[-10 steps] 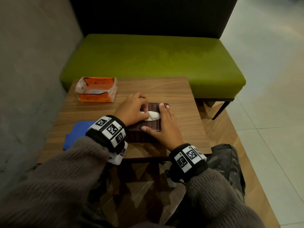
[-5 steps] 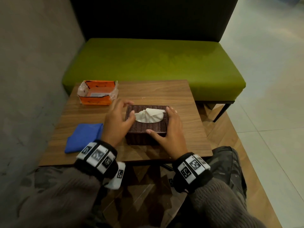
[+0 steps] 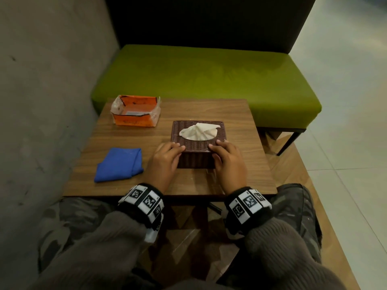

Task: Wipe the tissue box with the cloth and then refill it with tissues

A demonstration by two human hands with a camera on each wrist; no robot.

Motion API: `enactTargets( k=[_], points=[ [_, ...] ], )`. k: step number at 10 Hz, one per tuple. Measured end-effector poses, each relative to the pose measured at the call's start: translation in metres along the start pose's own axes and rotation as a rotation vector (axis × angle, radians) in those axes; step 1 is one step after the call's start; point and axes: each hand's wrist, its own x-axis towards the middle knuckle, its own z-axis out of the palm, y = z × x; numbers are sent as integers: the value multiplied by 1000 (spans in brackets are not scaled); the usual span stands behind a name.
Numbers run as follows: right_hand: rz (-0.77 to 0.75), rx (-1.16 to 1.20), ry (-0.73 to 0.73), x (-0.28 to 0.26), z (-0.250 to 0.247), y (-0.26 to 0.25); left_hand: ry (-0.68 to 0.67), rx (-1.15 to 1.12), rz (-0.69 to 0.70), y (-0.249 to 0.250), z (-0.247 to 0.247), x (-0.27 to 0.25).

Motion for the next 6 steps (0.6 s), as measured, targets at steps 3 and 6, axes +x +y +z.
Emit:
enactTargets(
  k=[3,6],
  points=[
    [62,-6,-186,39,-1,2,-70,3,-143,3,8,32],
    [65,223,-52,-15,-35,-3,-44,-146,-395,-2,-34,-7]
  ],
)
